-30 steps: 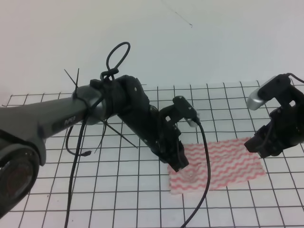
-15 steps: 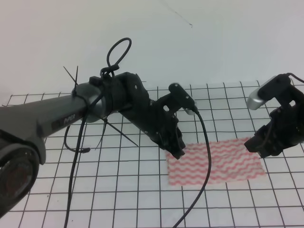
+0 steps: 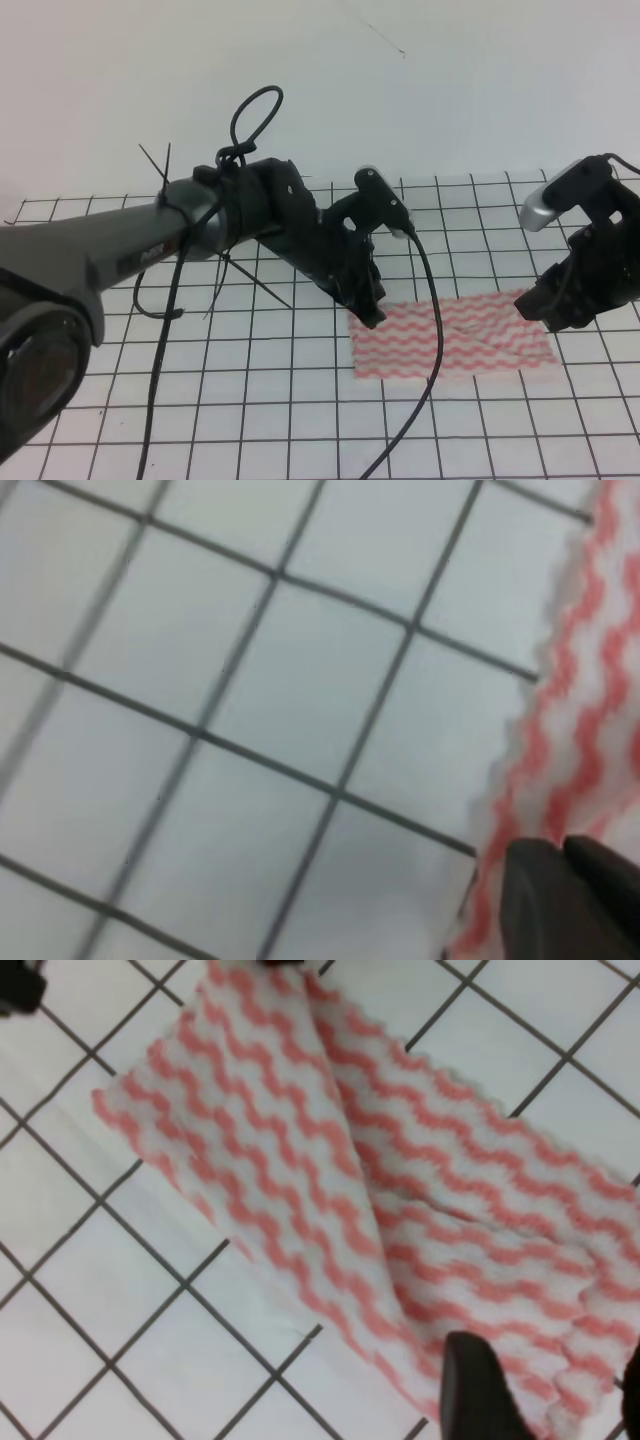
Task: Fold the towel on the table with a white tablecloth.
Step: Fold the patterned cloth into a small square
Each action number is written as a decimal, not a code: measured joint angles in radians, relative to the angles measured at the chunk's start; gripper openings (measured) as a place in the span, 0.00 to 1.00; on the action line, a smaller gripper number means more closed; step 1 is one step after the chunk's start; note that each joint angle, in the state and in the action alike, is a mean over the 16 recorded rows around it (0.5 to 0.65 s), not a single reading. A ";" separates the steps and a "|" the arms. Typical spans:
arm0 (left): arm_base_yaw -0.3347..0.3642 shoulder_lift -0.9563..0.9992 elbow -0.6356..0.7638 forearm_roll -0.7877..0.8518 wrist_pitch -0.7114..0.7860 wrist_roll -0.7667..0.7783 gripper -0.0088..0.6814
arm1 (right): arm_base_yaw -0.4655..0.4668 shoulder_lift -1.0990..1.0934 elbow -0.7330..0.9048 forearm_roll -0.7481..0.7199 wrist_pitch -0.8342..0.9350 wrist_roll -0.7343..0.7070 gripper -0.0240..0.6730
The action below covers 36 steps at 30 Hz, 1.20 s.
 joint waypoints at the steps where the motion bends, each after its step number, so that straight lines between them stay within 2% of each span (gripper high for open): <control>1: 0.000 0.003 0.000 0.003 -0.001 0.000 0.01 | 0.000 0.000 0.000 0.000 0.000 0.000 0.49; 9: 0.000 0.030 -0.004 0.008 -0.011 -0.011 0.06 | 0.000 0.000 0.000 0.000 -0.009 0.000 0.49; 18: 0.000 0.017 -0.015 0.008 0.019 -0.069 0.29 | 0.000 0.016 -0.034 -0.022 -0.036 0.031 0.49; 23: 0.000 -0.019 -0.021 0.009 0.066 -0.118 0.36 | 0.000 0.059 -0.102 -0.082 -0.008 0.097 0.49; 28: 0.000 -0.076 -0.026 0.010 0.112 -0.166 0.34 | 0.000 0.132 -0.187 -0.149 0.047 0.150 0.49; 36: 0.000 -0.149 -0.028 0.010 0.196 -0.188 0.16 | 0.000 0.265 -0.273 -0.217 0.111 0.182 0.49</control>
